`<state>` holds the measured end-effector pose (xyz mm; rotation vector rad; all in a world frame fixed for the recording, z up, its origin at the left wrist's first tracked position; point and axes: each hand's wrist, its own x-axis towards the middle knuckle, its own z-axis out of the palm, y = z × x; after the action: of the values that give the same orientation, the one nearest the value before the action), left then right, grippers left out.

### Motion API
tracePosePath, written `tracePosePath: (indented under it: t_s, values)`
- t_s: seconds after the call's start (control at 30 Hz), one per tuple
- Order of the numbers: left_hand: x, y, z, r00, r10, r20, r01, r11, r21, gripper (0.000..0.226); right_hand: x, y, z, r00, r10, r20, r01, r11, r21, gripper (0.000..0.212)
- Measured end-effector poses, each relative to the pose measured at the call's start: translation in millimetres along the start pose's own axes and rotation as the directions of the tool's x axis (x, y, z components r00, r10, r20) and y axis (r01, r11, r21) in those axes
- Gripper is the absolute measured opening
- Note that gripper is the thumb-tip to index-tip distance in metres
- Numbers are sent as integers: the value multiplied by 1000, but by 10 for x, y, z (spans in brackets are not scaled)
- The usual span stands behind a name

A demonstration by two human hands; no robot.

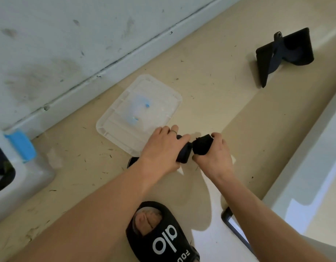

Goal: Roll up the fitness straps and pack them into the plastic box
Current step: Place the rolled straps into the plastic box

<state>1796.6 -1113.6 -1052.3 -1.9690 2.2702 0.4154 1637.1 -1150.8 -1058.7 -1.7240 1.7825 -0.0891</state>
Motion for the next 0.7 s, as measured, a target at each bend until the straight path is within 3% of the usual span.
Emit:
tracePosePath:
  t_s: [0.1, 0.2, 0.33, 0.5, 0.6, 0.7]
  values:
    - [-172, -304, -284, 989, -116, -94, 105, 987, -119, 58, 38, -470, -53, 993, -112, -46, 115, 989, 90, 77]
    - [-440, -681, -584, 961, -220, -170, 202, 972, -116, 68, -25, -1016, -25, 967, -243, -71, 252, 952, 176, 72]
    - [-1080, -1244, -975, 857, -436, -274, 363, 889, -278, 72, -277, -1805, 177, 892, -449, -45, 446, 862, 241, 65]
    - [-2208, -2005, -1146, 680, -651, -336, 544, 756, -365, 69, -819, -2806, 671, 718, -696, 17, 673, 700, 238, 65]
    - [-2964, -2423, -1040, 581, -744, -330, 635, 668, -388, 71, -1168, -3308, 1025, 548, -830, 101, 805, 556, 206, 64]
    - [-3556, -2703, -775, 513, -823, -246, 711, 567, -416, 68, -1432, -3693, 1431, 377, -882, 281, 907, 413, 81, 64]
